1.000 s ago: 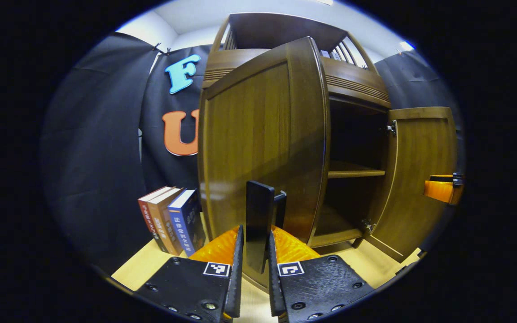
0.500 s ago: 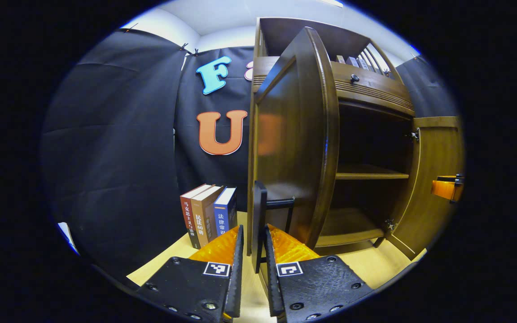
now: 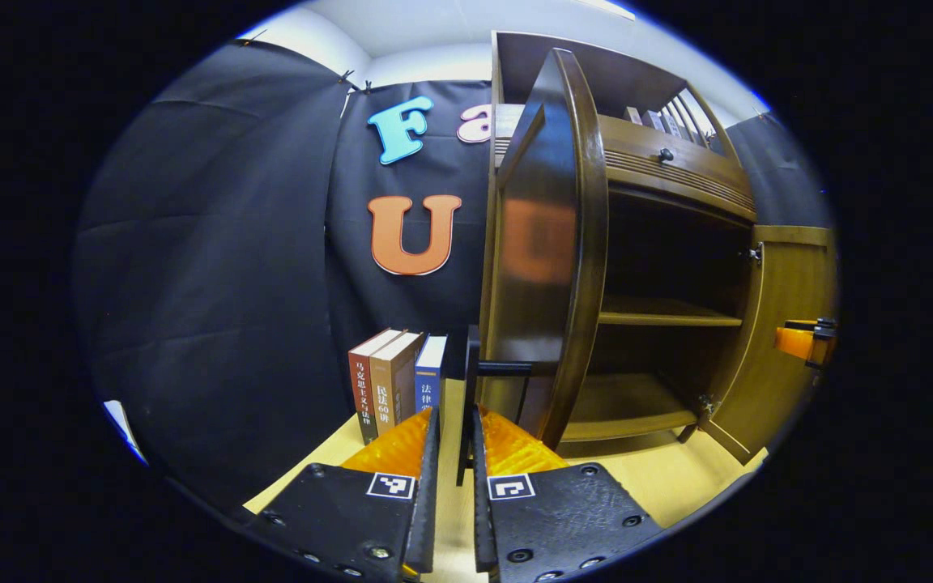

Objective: Open the right door of the double-door shoe cabinet with the right hand, and open the left door with the left hand.

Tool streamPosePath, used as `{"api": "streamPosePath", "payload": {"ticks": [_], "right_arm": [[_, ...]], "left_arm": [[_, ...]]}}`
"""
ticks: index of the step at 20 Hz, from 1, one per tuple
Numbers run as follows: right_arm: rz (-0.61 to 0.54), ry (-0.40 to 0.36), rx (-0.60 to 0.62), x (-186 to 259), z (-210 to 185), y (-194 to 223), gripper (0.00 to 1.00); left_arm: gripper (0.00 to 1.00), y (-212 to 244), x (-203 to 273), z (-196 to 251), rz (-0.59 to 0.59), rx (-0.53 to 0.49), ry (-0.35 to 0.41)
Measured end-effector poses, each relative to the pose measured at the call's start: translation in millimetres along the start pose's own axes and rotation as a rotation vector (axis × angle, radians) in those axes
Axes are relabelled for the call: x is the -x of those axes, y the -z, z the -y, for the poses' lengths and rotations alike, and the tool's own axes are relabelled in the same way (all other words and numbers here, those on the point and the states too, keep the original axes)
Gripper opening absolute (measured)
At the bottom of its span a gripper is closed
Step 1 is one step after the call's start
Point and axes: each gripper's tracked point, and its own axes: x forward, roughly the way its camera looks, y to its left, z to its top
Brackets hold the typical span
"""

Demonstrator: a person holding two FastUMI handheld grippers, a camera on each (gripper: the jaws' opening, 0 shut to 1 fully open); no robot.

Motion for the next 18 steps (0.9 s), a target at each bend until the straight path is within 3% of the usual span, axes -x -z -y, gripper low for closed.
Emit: {"api": "streamPosePath", "payload": {"ticks": [9,12,14,17,18], "right_arm": [[-0.002,0.003,0.027,-6.1,-14.2,-7.6,0.68],[0.001,0.016,0.025,-7.8,-11.6,-11.3,0.70],[0.004,0.032,0.023,-5.8,-8.1,-13.6,0.71],[0.016,0.062,0.019,-5.7,0.2,-18.3,0.81],[0.021,0.068,0.016,-4.5,1.7,-20.4,0.85]], "left_arm": [[0.19,4.2,16.9,-68.8,-0.015,0.059,-0.119],[0.18,-6.7,32.3,-85.5,0.002,0.019,-0.170],[0.18,-20.5,44.0,-80.8,0.033,0.003,-0.171],[0.18,-34.9,50.3,-49.2,0.087,-0.028,-0.151],[0.10,-37.7,51.8,-36.6,0.102,-0.056,-0.145]]}}
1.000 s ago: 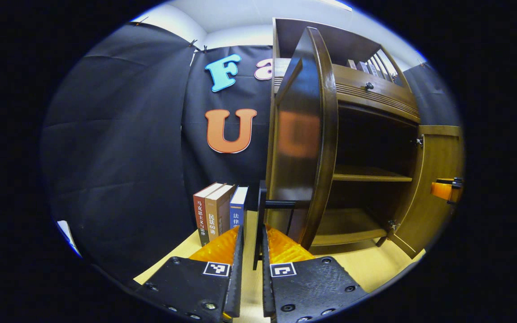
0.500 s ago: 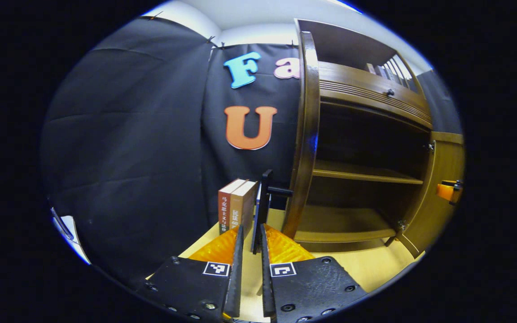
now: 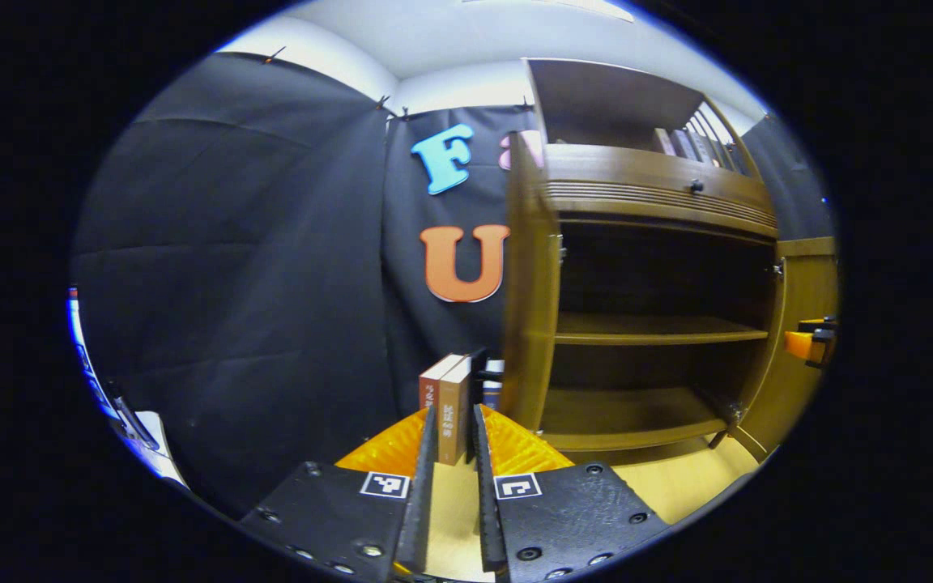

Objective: Open the right door of the double-door shoe cabinet with the right hand, and open the left door with the left hand.

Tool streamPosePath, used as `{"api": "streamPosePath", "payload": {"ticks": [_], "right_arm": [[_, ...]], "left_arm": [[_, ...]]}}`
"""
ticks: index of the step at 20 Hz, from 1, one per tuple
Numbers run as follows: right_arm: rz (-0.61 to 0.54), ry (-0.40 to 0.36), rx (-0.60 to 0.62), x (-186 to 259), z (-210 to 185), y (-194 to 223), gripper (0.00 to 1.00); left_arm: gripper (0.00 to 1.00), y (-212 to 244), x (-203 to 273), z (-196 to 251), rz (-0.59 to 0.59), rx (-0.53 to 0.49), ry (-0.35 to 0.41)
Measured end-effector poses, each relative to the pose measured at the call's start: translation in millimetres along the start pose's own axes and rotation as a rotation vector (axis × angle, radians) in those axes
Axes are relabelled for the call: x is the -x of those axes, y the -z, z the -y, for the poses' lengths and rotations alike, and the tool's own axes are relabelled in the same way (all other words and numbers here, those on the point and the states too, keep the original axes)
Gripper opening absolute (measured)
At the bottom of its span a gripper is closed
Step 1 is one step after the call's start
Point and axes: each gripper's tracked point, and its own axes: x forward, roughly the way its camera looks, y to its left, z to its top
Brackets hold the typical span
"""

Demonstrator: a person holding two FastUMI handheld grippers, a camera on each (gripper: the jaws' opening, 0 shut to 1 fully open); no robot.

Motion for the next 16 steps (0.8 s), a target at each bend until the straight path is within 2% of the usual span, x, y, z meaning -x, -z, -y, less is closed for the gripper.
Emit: {"api": "streamPosePath", "payload": {"ticks": [1,3,4,5,6,7,8,10,12,13,14,16], "right_arm": [[0.005,0.005,-0.003,1.1,1.3,-2.3,0.88],[0.014,0.013,-0.007,4.1,3.8,-5.0,0.90],[0.019,0.021,-0.011,5.7,6.7,-7.5,0.95],[0.026,0.028,-0.016,7.5,10.1,-10.9,0.95],[0.033,0.036,-0.022,9.9,13.1,-14.3,0.90],[0.042,0.043,-0.030,12.1,16.1,-18.2,0.95],[0.052,0.052,-0.038,16.4,19.3,-21.6,0.90],[0.070,0.077,-0.055,24.3,28.1,-31.1,0.90],[0.088,0.097,-0.073,30.3,37.8,-42.6,0.90],[0.099,0.112,-0.084,34.5,43.5,-48.4,0.90],[0.112,0.124,-0.092,37.8,49.0,-51.9,0.94],[0.131,0.149,-0.099,45.0,57.4,-60.7,0.94]], "left_arm": [[0.43,-2.9,1.0,13.6,0.013,-0.026,0.019],[0.46,-5.1,1.1,50.0,0.024,-0.061,0.095],[0.38,-5.2,2.0,69.5,0.019,-0.069,0.142],[0.47,-8.1,1.7,84.9,0.024,-0.071,0.173],[0.55,-12.9,-1.2,98.1,0.032,-0.066,0.202],[0.59,-17.8,-4.0,109.7,0.034,-0.057,0.223],[0.73,-22.2,-7.7,120.3,0.034,-0.049,0.245],[0.80,-33.2,-12.8,135.8,0.045,-0.032,0.281],[0.79,-49.2,-17.6,154.4,0.061,-0.015,0.312],[0.89,-54.4,-20.5,165.9,0.067,-0.008,0.341],[0.83,-60.2,-20.3,181.1,0.075,-0.001,0.379],[0.76,-70.0,-17.7,201.7,0.092,0.001,0.424]]}}
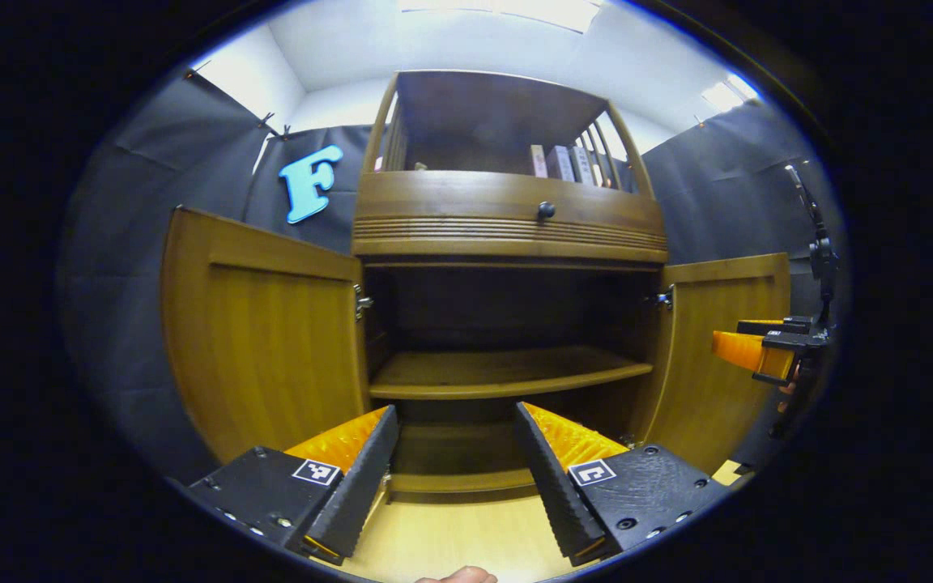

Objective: Open the right door of the double-door shoe cabinet with the right hand, and open the left door with the left hand.

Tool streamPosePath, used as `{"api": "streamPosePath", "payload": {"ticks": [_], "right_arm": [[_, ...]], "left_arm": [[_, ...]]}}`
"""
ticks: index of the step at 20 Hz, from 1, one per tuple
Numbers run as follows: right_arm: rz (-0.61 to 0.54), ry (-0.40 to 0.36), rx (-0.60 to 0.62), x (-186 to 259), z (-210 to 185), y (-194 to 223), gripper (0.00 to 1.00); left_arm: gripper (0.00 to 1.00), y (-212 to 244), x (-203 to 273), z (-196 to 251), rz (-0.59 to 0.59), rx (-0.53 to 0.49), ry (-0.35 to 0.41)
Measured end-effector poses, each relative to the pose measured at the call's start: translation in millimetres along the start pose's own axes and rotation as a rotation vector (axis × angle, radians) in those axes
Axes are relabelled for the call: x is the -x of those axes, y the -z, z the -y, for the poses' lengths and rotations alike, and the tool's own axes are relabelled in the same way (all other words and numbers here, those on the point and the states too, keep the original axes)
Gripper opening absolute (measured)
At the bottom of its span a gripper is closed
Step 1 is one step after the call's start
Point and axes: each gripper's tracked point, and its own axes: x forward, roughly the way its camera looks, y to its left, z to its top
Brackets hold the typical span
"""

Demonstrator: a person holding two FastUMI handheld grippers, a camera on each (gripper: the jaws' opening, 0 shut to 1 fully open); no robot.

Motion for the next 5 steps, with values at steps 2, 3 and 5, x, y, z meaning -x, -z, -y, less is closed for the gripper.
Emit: {"api": "streamPosePath", "payload": {"ticks": [2,3,5], "right_arm": [[0.022,0.012,-0.003,6.0,5.6,-9.4,0.92],[0.034,0.010,-0.008,8.8,7.2,-14.5,0.92],[0.044,0.006,-0.017,15.0,8.7,-21.3,0.92]], "left_arm": [[0.99,-12.0,-5.1,17.7,0.018,-0.008,0.032],[0.99,-19.5,-7.2,24.4,0.031,-0.011,0.036],[1.00,-34.5,-9.4,36.4,0.055,-0.004,0.042]]}}
